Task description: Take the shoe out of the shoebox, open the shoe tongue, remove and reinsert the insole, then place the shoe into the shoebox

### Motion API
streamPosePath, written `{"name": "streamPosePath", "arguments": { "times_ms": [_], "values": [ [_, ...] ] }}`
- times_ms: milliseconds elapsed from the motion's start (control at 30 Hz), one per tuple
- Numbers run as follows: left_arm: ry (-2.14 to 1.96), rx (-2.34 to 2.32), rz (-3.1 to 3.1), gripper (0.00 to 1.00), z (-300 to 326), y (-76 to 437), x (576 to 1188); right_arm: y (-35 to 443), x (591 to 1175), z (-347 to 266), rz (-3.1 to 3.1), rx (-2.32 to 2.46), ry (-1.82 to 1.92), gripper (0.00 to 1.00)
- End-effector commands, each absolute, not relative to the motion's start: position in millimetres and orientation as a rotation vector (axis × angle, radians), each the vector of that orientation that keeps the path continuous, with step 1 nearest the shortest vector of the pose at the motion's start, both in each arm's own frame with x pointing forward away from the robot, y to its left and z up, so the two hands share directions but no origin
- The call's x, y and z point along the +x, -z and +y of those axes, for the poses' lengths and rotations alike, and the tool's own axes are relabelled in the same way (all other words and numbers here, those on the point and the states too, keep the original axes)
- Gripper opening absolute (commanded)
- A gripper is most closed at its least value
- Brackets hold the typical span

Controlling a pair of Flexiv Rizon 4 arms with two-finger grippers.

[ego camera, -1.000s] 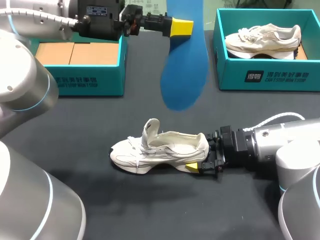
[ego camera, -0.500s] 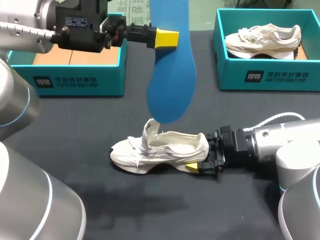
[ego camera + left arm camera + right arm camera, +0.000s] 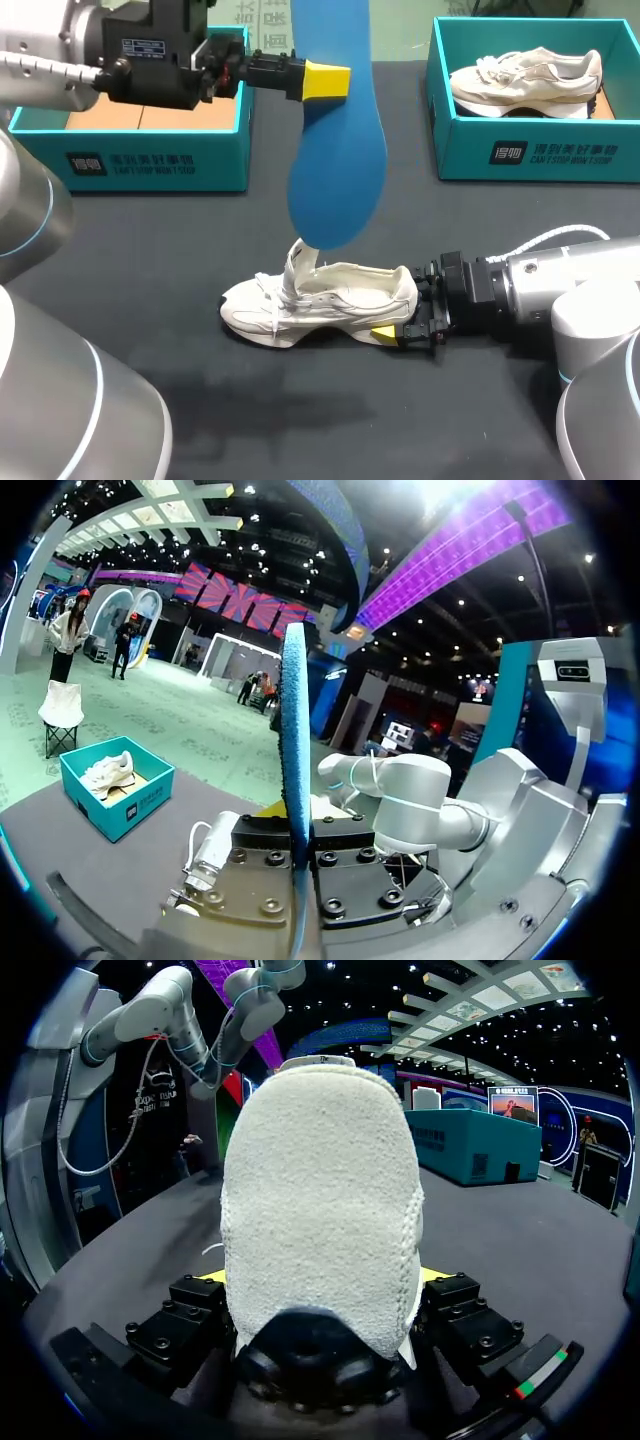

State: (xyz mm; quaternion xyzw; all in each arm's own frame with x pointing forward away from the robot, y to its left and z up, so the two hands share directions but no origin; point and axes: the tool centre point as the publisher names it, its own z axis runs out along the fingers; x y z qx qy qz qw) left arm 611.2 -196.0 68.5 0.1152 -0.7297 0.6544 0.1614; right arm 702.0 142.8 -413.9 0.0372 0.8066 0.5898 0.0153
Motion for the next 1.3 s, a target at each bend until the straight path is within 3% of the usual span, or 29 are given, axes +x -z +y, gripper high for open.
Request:
{"name": "streamPosePath", "arguments": {
  "times_ms": [33,67,100,133,167,700,1200,1300],
  "values": [
    [-1.867,0.329,-2.084,0.0,-197,-68,611,415,698,142,2.514,0.116,-1.83,0.0],
    [-1.867,0.329,-2.084,0.0,-197,-68,611,415,697,141,2.518,0.112,-1.829,0.0],
    [-1.867,0.329,-2.084,0.0,-197,-68,611,414,695,140,2.543,0.108,-1.814,0.14],
    [-1.867,0.329,-2.084,0.0,-197,-68,611,413,693,140,2.549,0.1,-1.814,0.62],
    [-1.867,0.329,-2.084,0.0,-197,-68,611,413,692,139,2.573,0.098,-1.795,1.0],
    [-1.867,0.329,-2.084,0.0,-197,-68,611,382,675,103,2.889,0.242,-1.297,1.0],
    [-1.867,0.329,-2.084,0.0,-197,-68,611,335,686,118,3.148,0.263,-0.599,1.0],
    [-1.867,0.329,-2.084,0.0,-197,-68,611,335,686,118,3.148,0.263,-0.599,1.0]
  ]
}}
